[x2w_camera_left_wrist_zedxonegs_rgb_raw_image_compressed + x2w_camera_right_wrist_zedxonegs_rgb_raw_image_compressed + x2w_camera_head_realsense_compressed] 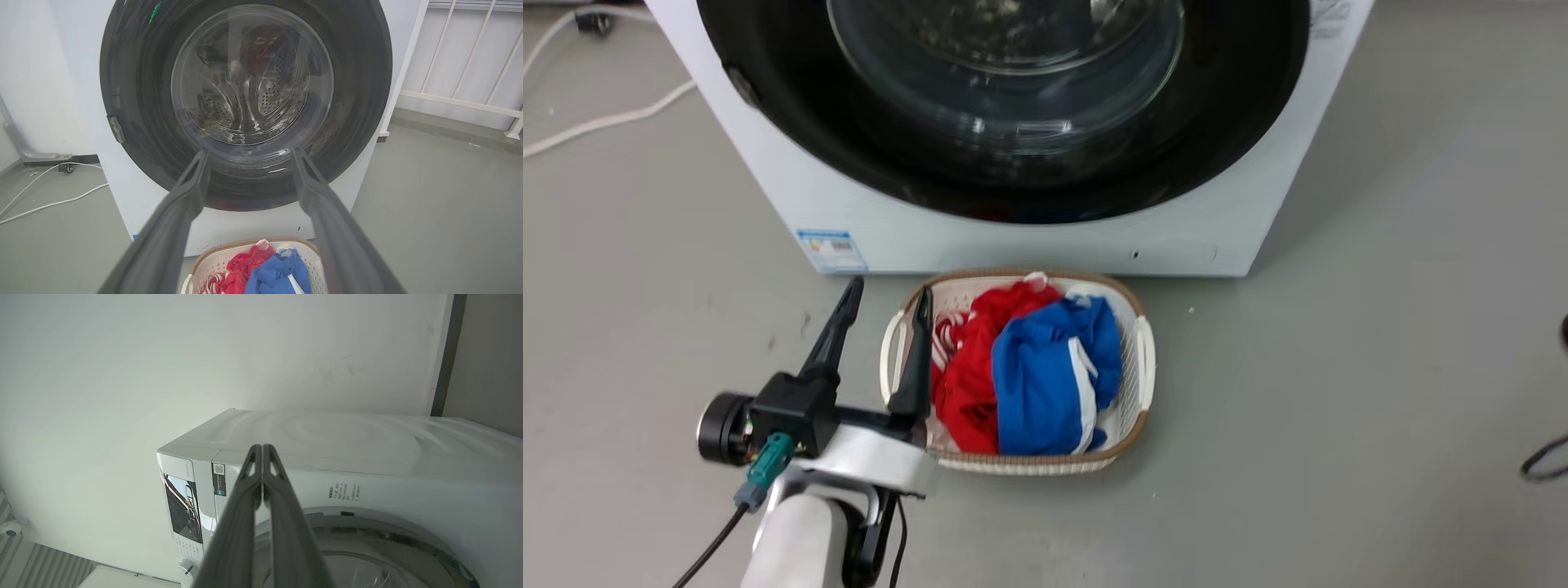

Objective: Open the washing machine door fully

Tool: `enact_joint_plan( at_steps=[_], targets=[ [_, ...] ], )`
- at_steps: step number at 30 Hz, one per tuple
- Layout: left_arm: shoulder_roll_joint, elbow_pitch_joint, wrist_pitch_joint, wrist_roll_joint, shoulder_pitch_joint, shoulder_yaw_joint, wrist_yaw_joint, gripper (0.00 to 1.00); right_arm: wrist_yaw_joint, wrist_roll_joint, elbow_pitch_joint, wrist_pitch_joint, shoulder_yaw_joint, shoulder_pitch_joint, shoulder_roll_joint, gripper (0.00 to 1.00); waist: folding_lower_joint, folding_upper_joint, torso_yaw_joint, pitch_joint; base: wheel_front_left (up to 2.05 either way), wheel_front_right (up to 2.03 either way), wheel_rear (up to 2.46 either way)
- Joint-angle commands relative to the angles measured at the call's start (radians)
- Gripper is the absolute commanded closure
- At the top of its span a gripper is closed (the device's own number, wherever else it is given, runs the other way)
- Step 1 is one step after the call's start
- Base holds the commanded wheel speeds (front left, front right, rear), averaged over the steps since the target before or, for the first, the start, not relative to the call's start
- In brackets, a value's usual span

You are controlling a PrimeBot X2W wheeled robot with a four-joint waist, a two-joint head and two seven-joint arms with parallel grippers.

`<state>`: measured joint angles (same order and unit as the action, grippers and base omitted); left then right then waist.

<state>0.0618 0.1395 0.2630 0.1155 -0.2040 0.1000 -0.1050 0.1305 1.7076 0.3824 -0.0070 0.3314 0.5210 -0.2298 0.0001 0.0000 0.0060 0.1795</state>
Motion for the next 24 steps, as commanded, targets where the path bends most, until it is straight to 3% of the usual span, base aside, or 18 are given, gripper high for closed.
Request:
enact_joint_plan(
  at_steps=[1, 8, 14, 24],
  targets=[
    [-0.001, -0.013, 0.002, -0.005, -0.026, 0.006, 0.001, 0.00, 0.000, 0.005, 0.038, 0.012, -0.012, 0.058, -0.033, 1.00, -0.0001, 0.0000, 0.025, 0.051, 0.00, 0.00, 0.00],
    [-0.006, -0.056, 0.002, -0.007, -0.083, 0.031, 0.003, 0.00, 0.000, 0.010, 0.213, 0.114, -0.114, 0.286, -0.157, 1.00, -0.0001, 0.0000, 0.058, 0.146, 0.00, 0.00, 0.00],
    [-0.009, -0.077, 0.003, 0.002, -0.120, 0.051, 0.008, 0.00, 0.000, -0.007, 0.365, 0.258, -0.244, 0.475, -0.220, 1.00, -0.0001, 0.0000, 0.087, 0.200, 0.00, 0.00, 0.00],
    [-0.011, -0.102, 0.003, 0.008, -0.161, 0.086, 0.025, 0.00, 0.000, -0.108, 0.571, 0.429, -0.443, 0.755, -0.212, 1.00, -0.0001, 0.0000, 0.128, 0.274, 0.00, 0.00, 0.00]
  ],
)
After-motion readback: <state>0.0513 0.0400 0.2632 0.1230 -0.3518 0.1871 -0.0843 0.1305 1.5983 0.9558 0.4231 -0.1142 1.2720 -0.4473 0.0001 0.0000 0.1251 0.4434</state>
